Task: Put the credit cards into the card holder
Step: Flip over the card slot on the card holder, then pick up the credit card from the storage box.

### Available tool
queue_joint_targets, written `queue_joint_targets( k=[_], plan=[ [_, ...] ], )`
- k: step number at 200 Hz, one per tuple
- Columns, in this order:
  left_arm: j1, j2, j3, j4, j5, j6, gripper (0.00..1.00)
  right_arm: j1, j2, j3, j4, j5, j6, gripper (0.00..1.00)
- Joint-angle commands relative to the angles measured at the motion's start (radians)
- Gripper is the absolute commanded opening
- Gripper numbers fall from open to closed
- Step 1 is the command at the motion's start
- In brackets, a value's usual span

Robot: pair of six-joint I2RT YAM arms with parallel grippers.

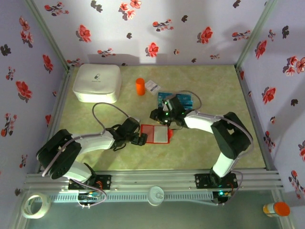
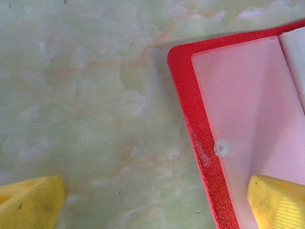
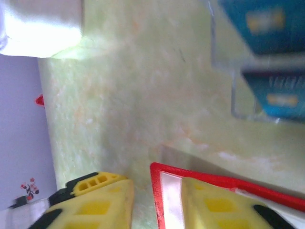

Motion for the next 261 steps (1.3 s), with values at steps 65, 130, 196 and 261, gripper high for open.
queue_joint_targets(
  k=[65, 130, 196, 261],
  plan=[
    [0.003, 0.044, 0.019, -0.009, -0.047, -0.008, 1.0, -0.059, 0.005, 0.41, -0.769, 0.259, -0.76, 0.47],
    [0.003, 0.047, 0.016, -0.007, -0.047, -0.014, 1.0, 0.024, 0.176, 0.591, -0.969, 0.449, -0.962, 0.44],
    [0.003, 0.041, 0.012, -0.009, -0.047, -0.019, 1.0, 0.054, 0.279, 0.671, -0.983, 0.543, -0.997, 0.4],
    [0.003, 0.041, 0.005, 0.0, -0.047, -0.024, 1.0, 0.057, 0.363, 0.725, -0.993, 0.578, -1.019, 0.38]
  ],
)
